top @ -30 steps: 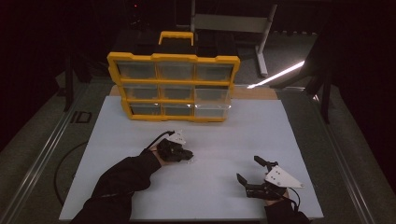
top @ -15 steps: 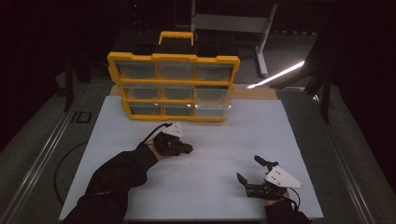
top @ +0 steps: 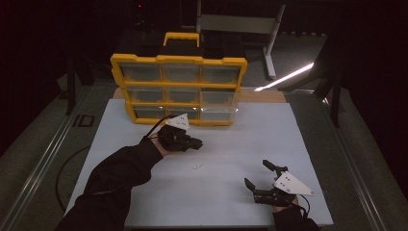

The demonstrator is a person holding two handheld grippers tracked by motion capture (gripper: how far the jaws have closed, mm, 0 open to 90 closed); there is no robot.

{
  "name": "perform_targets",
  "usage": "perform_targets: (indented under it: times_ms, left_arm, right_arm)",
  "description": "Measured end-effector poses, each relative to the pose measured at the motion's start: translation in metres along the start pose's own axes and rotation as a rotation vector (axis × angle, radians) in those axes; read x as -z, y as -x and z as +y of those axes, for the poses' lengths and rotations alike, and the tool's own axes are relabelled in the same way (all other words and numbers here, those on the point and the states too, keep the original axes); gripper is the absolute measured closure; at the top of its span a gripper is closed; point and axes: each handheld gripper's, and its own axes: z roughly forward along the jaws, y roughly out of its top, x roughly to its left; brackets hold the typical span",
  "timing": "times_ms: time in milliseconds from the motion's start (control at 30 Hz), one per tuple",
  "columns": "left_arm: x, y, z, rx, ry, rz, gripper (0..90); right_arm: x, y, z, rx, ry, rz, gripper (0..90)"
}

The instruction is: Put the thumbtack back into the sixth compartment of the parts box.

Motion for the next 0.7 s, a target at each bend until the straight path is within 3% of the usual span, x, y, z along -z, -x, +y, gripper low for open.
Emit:
perform_targets:
  times_ms: [367, 700]
  left_arm:
    - [0.013, 0.001, 0.032, -0.028, 0.023, -0.011, 84.1]
    - [0.025, -0.007, 0.063, -0.030, 0.059, -0.011, 84.0]
  right_arm:
    - [0.001, 0.000, 0.000, -0.002, 0.003, 0.001, 10.2]
    - [0.001, 0.001, 0.000, -0.006, 0.003, 0.000, 10.2]
